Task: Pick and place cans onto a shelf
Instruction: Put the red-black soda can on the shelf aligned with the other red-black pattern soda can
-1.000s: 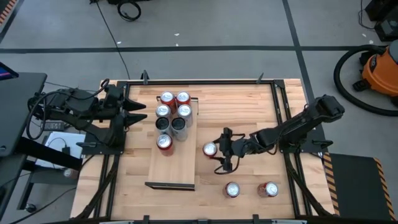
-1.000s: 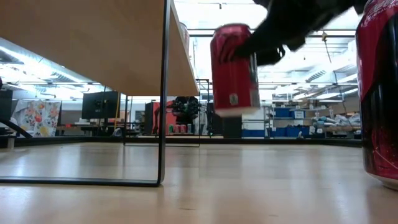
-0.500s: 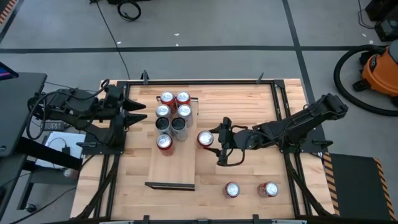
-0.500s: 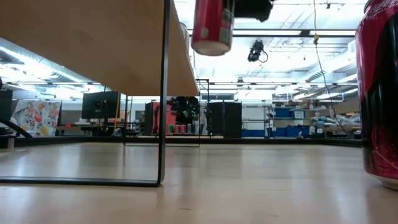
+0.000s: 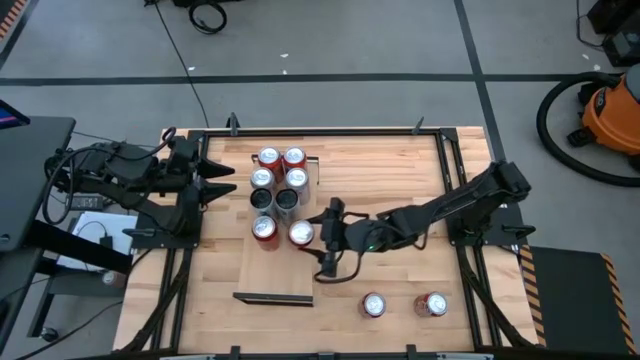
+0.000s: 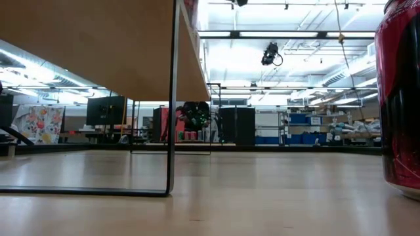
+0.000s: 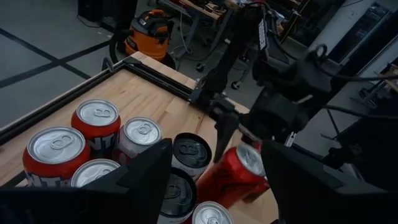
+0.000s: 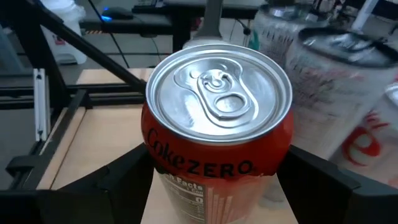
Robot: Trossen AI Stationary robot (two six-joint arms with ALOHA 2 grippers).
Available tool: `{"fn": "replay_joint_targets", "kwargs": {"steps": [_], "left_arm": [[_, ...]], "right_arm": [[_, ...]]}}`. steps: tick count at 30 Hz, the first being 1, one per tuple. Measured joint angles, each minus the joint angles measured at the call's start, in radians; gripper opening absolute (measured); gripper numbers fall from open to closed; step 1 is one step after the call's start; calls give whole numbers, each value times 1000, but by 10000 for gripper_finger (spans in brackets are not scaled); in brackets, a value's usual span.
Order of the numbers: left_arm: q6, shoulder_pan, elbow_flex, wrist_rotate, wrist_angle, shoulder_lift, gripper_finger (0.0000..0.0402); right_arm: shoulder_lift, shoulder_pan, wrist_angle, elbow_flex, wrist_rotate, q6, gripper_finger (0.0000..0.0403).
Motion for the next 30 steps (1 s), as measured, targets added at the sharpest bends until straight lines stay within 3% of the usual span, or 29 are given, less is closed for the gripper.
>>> {"fn": "replay_joint_targets", "kwargs": {"steps": [11,19,30], "left_arm": [[0,0,0,0,0,0,258],[1,0,0,0,0,0,258],[7,0,0,1,0,0,258]], "right_arm": [[73,0,-13,48,65,89,314],[73,-35,-61,45,-63,118,337],[68,-43,-24,47,-69,44,360]]}}
